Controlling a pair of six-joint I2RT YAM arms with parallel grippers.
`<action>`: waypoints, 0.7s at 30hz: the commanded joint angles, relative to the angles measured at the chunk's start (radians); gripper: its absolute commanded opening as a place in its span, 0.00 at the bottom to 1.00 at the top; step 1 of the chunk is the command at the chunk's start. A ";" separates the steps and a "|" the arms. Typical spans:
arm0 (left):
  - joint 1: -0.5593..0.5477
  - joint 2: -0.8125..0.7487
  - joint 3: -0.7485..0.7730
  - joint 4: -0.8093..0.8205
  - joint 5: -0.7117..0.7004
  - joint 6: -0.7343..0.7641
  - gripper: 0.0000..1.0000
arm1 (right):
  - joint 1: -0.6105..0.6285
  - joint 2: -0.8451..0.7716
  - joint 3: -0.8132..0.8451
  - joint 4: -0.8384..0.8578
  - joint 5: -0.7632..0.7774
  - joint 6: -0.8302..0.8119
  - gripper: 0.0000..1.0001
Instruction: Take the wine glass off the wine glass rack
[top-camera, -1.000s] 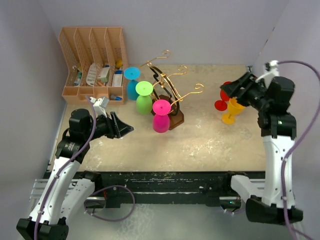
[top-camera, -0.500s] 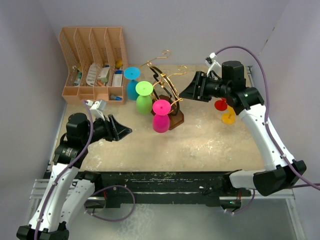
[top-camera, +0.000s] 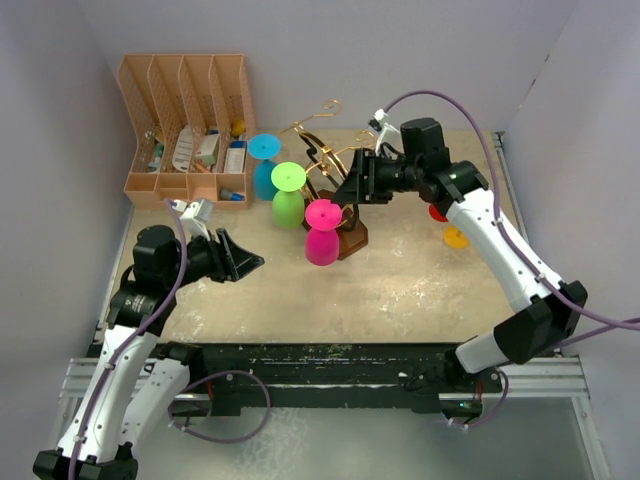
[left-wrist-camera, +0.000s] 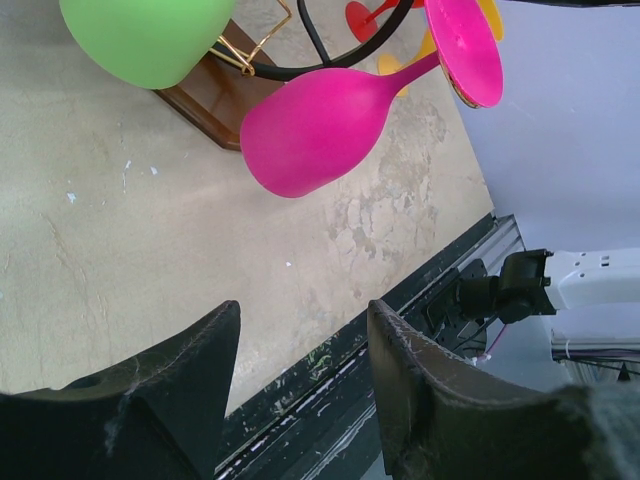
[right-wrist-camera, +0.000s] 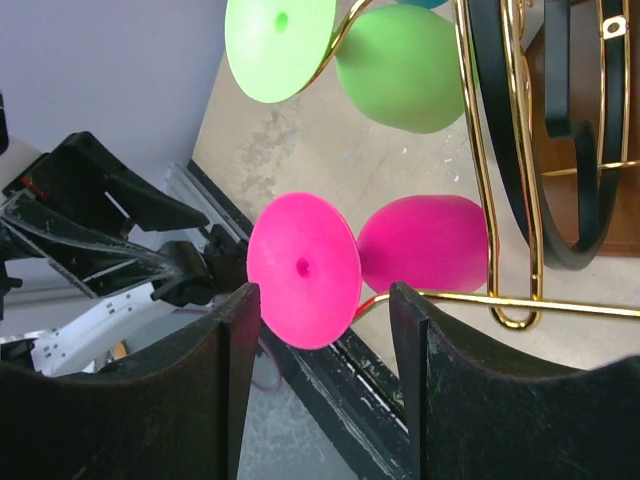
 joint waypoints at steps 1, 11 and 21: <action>0.004 -0.009 0.014 0.014 -0.006 0.001 0.57 | 0.030 0.019 0.086 0.018 0.032 -0.037 0.57; 0.004 -0.003 0.013 0.017 -0.006 0.001 0.57 | 0.057 0.067 0.113 0.001 0.064 -0.050 0.55; 0.004 -0.001 0.013 0.017 -0.005 0.000 0.57 | 0.071 0.087 0.107 -0.027 0.085 -0.064 0.52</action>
